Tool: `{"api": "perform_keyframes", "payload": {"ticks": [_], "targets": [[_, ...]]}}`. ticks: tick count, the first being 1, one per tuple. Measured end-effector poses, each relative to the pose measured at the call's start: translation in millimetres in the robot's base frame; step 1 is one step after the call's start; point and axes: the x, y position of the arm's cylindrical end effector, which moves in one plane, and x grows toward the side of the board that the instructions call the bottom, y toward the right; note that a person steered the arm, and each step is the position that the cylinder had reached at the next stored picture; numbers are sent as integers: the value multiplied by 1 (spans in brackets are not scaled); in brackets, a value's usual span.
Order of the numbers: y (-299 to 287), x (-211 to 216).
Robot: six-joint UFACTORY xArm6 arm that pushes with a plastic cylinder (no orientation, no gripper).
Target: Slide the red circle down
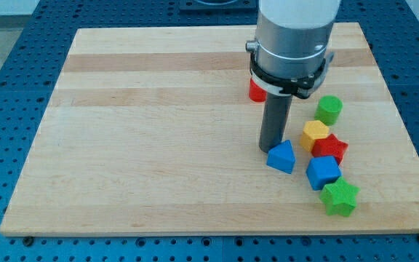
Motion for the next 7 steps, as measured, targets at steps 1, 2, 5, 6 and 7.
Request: {"api": "perform_keyframes", "payload": {"ticks": [1, 2, 5, 6, 7], "targets": [[5, 17], [5, 21], [-32, -106], [-26, -143], [-20, -173]]}}
